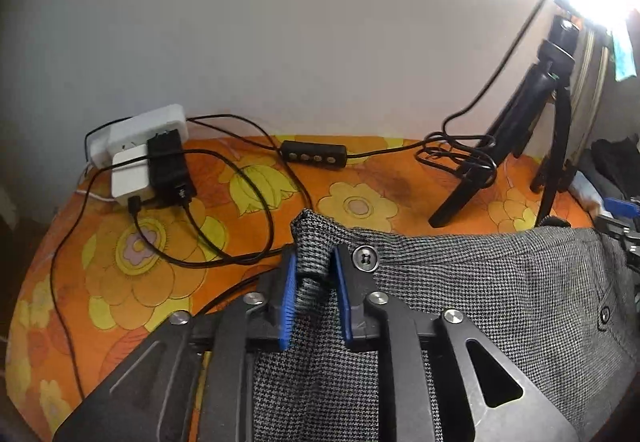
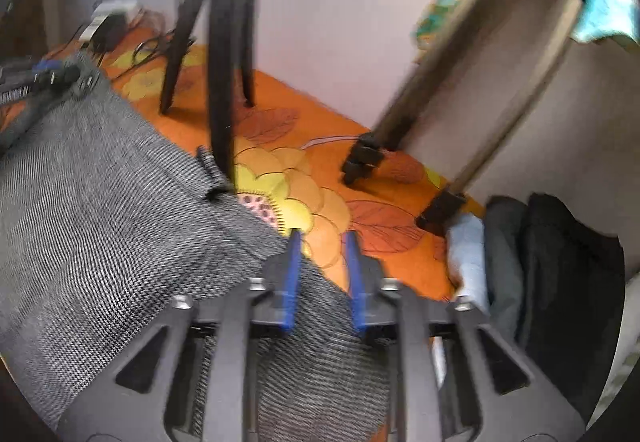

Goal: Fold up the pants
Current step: 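Lift the hem with both grippers and fold it over toward the waistband, then open both grippers and release the folded hem, then grasp the side edge of the folded shorts with the right gripper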

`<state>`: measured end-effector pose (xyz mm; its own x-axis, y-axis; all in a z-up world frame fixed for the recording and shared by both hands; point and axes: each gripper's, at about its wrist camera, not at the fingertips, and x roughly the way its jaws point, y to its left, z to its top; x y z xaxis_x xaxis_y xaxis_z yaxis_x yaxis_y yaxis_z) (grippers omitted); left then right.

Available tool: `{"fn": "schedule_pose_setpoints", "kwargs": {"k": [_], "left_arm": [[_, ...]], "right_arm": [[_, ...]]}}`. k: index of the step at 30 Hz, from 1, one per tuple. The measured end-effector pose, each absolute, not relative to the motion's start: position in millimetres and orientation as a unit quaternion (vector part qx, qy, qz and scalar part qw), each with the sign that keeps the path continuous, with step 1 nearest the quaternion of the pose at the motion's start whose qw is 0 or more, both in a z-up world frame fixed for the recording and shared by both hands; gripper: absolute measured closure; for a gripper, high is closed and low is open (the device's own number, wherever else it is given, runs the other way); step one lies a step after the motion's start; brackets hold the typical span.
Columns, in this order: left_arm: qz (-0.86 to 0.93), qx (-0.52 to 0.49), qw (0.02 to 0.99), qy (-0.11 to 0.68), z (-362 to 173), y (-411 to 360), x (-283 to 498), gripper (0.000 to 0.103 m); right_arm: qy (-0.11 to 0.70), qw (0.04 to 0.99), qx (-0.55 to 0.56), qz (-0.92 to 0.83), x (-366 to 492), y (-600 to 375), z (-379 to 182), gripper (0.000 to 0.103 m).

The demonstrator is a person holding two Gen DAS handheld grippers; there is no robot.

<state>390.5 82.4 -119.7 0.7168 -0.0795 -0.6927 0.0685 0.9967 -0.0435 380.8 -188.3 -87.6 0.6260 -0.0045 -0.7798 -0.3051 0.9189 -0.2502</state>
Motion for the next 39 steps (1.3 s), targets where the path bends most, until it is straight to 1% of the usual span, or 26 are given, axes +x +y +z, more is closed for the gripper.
{"fn": "schedule_pose_setpoints", "kwargs": {"k": [1,3,4,5,7,13,15,16,22,25,26,27,30,32,34,39], "left_arm": [[-0.036,-0.011,0.927,0.374,-117.9,84.4,389.9,0.079],[-0.027,-0.017,0.928,0.370,-113.8,88.7,387.6,0.078],[-0.024,-0.020,0.929,0.368,-109.2,91.1,385.0,0.075],[-0.020,-0.022,0.930,0.366,-105.7,92.9,382.5,0.069],[-0.018,-0.025,0.932,0.362,-97.7,95.6,376.3,0.066],[-0.026,-0.023,0.937,0.347,-64.0,101.7,342.3,0.066],[-0.035,-0.023,0.937,0.346,-56.4,100.5,326.9,0.066],[-0.039,-0.023,0.935,0.353,-52.8,98.3,317.4,0.066],[-0.079,-0.006,0.932,0.353,-42.7,79.7,262.9,0.065],[-0.097,-0.012,0.929,0.358,-45.5,70.3,236.9,0.061],[-0.101,-0.014,0.927,0.362,-47.1,67.3,231.2,0.061],[-0.106,-0.016,0.925,0.365,-49.3,64.8,225.6,0.061],[-0.115,-0.008,0.920,0.374,-57.8,54.8,211.6,0.061],[-0.122,-0.001,0.917,0.379,-62.4,48.2,204.1,0.061],[-0.127,0.004,0.915,0.383,-65.2,45.6,199.0,0.061],[-0.133,0.017,0.910,0.394,-75.7,38.6,194.9,0.061]], "right_arm": [[0.422,0.887,-0.169,0.083,377.8,-195.3,-81.0,0.064],[0.421,0.890,-0.151,0.082,371.3,-205.3,-71.6,0.064],[0.420,0.893,-0.142,0.079,367.7,-211.1,-66.2,0.063],[0.419,0.895,-0.129,0.077,363.0,-218.6,-61.6,0.062],[0.420,0.899,-0.106,0.071,352.0,-233.5,-52.5,0.060],[0.428,0.899,-0.063,0.070,306.5,-255.6,-34.2,0.060],[0.431,0.898,-0.052,0.069,289.6,-256.4,-32.6,0.055],[0.435,0.897,-0.045,0.069,280.2,-256.8,-31.6,0.051],[0.462,0.885,-0.011,0.065,223.9,-256.0,-31.8,0.050],[0.471,0.880,0.024,0.052,198.2,-258.3,-33.8,0.049],[0.475,0.878,0.039,0.048,191.7,-260.6,-35.7,0.045],[0.478,0.875,0.057,0.043,185.3,-263.9,-37.2,0.044],[0.487,0.866,0.113,0.030,166.1,-275.4,-43.4,0.042],[0.488,0.860,0.150,0.020,155.7,-284.6,-47.6,0.036],[0.487,0.851,0.194,0.019,149.3,-294.8,-53.2,0.033],[0.496,0.827,0.263,0.017,152.0,-308.8,-72.7,0.033]]}}
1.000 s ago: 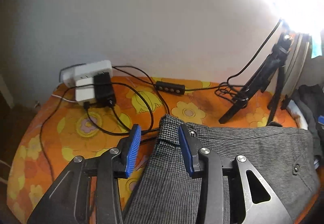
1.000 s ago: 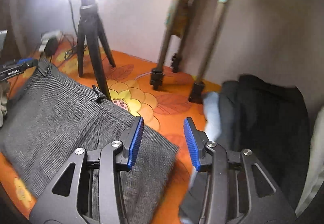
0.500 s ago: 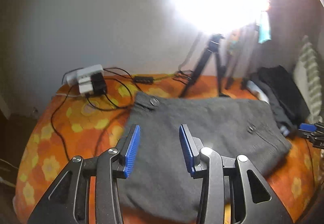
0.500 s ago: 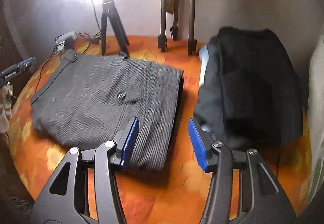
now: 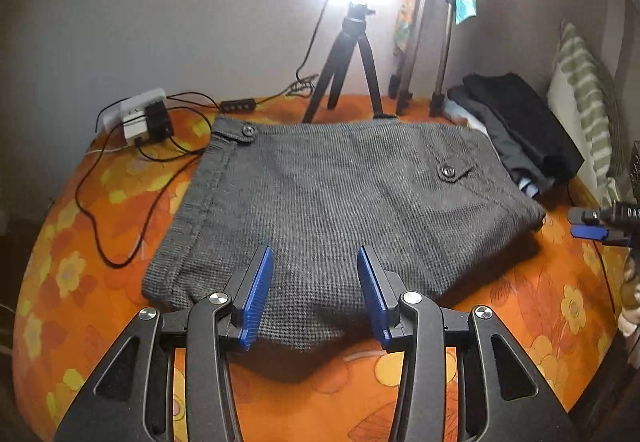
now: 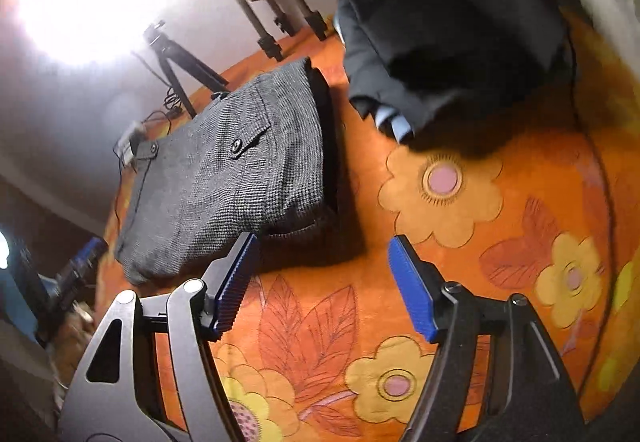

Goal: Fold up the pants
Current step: 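Grasp the side edge of the folded shorts with the right gripper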

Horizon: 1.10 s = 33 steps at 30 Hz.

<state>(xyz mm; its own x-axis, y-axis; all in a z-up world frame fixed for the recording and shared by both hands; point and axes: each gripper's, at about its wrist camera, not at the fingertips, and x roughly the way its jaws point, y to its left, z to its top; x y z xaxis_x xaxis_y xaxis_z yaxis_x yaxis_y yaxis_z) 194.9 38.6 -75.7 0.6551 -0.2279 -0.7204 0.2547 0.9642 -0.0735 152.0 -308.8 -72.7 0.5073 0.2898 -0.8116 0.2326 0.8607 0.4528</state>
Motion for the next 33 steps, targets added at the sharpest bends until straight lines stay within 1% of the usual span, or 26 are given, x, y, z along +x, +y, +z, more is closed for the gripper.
{"fn": "schedule_pose_setpoints", "kwargs": {"k": [8,14,19,22,27,28,29,31,32,33], "left_arm": [[-0.133,0.019,0.900,0.414,-94.8,37.5,203.4,0.061],[-0.141,0.016,0.893,0.427,-108.9,35.5,210.8,0.061],[-0.136,0.059,0.880,0.451,-132.3,27.9,213.5,0.060],[-0.133,0.070,0.881,0.449,-135.8,29.7,213.3,0.055],[-0.136,0.054,0.879,0.454,-136.6,40.4,215.4,0.050],[-0.135,0.050,0.880,0.453,-133.3,43.4,216.0,0.050],[-0.134,0.041,0.883,0.448,-127.6,48.3,216.9,0.050],[-0.119,0.017,0.895,0.431,-111.0,65.5,219.2,0.050],[-0.109,-0.004,0.901,0.419,-100.8,78.2,220.3,0.050],[-0.100,-0.021,0.906,0.411,-93.7,88.7,220.8,0.050]], "right_arm": [[0.509,0.786,0.349,0.033,174.2,-299.9,-109.6,0.033],[0.505,0.768,0.392,0.040,188.2,-289.5,-125.3,0.033],[0.496,0.768,0.404,0.039,197.8,-283.2,-131.0,0.032],[0.492,0.772,0.402,0.035,202.1,-281.3,-130.9,0.032],[0.486,0.781,0.391,0.034,210.5,-276.5,-129.6,0.032],[0.483,0.785,0.387,0.032,211.5,-275.8,-128.9,0.035],[0.481,0.785,0.388,0.032,212.0,-276.0,-129.2,0.044],[0.480,0.784,0.391,0.035,214.7,-276.4,-130.8,0.054],[0.478,0.786,0.390,0.033,214.5,-277.5,-130.3,0.061],[0.477,0.790,0.384,0.030,214.5,-278.3,-128.5,0.066]]}}
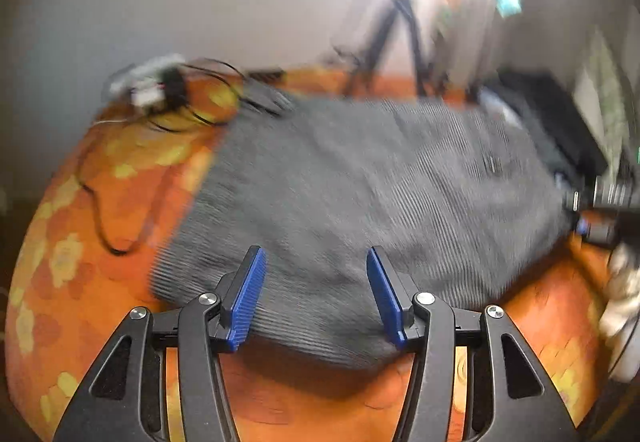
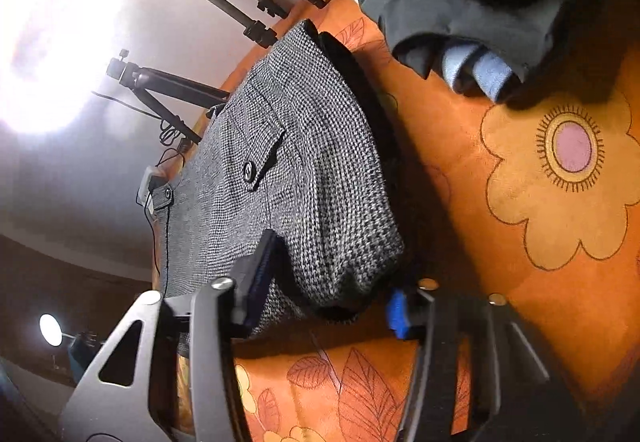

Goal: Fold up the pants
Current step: 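Grasp the side edge of the folded shorts with the right gripper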

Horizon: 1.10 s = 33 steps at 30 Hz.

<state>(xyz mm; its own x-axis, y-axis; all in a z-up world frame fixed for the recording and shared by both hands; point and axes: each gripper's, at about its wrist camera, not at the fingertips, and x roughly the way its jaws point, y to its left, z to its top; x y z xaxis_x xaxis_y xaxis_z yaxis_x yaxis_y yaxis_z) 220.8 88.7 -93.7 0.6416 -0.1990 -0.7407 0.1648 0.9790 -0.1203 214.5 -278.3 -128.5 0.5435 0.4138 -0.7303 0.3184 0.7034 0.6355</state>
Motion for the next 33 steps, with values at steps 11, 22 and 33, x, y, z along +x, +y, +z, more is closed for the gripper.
{"fn": "schedule_pose_setpoints", "kwargs": {"k": [11,22,33], "left_arm": [[-0.178,-0.088,0.868,0.456,-99.0,113.6,184.5,0.052],[-0.221,-0.043,0.848,0.480,-125.2,67.7,190.9,0.081],[-0.224,-0.120,0.859,0.445,-112.1,73.5,237.1,0.085]], "right_arm": [[0.441,0.826,0.348,0.047,220.7,-276.4,-93.6,0.086],[0.445,0.820,0.356,0.052,221.2,-277.7,-94.5,0.086],[0.452,0.814,0.361,0.045,220.5,-281.1,-98.5,0.086]]}}
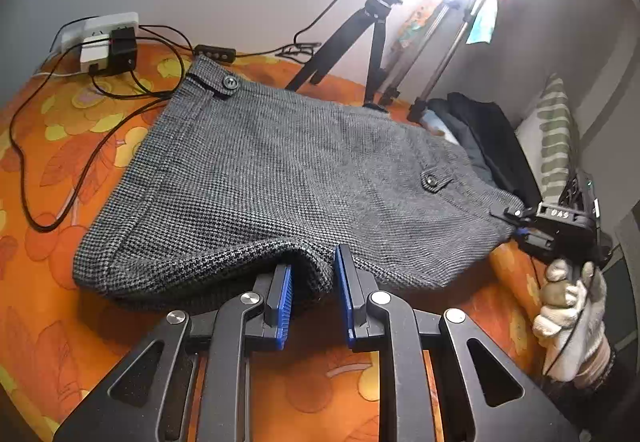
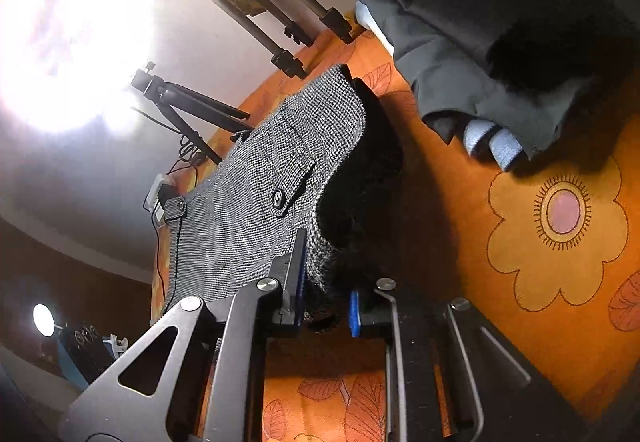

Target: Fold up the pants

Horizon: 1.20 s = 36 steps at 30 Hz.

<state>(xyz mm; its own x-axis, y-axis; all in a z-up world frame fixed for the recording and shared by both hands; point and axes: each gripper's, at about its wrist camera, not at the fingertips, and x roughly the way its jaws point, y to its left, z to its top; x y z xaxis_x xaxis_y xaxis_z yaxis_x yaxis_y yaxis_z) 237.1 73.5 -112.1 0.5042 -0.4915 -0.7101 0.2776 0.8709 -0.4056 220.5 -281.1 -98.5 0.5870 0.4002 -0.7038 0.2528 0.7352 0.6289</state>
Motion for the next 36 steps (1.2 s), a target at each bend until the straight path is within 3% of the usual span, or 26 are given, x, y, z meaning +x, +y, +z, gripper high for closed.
{"fn": "schedule_pose_setpoints", "kwargs": {"k": [5,7,11,17,24,31,36], "left_arm": [[-0.236,-0.052,0.856,0.457,-120.5,60.2,220.2,0.082],[-0.240,-0.017,0.852,0.465,-124.1,56.0,209.2,0.092],[-0.244,-0.021,0.842,0.481,-133.5,67.2,193.9,0.096],[-0.228,-0.013,0.839,0.494,-131.5,84.7,174.0,0.096],[-0.187,-0.030,0.891,0.414,-84.2,106.0,185.0,0.095],[-0.094,-0.020,0.870,0.484,-145.5,120.2,227.0,0.094],[-0.088,-0.011,0.880,0.466,-132.7,122.2,221.9,0.094]], "right_arm": [[0.454,0.813,0.361,0.045,220.6,-280.3,-98.5,0.086],[0.455,0.813,0.361,0.045,220.3,-280.8,-98.8,0.086],[0.455,0.815,0.357,0.044,219.5,-280.8,-98.4,0.086],[0.455,0.818,0.350,0.038,219.1,-278.6,-96.6,0.086],[0.463,0.814,0.350,0.034,218.5,-279.3,-102.3,0.086],[0.471,0.812,0.343,0.029,217.0,-279.9,-105.5,0.086],[0.475,0.808,0.347,0.027,215.9,-285.3,-109.8,0.085]]}}
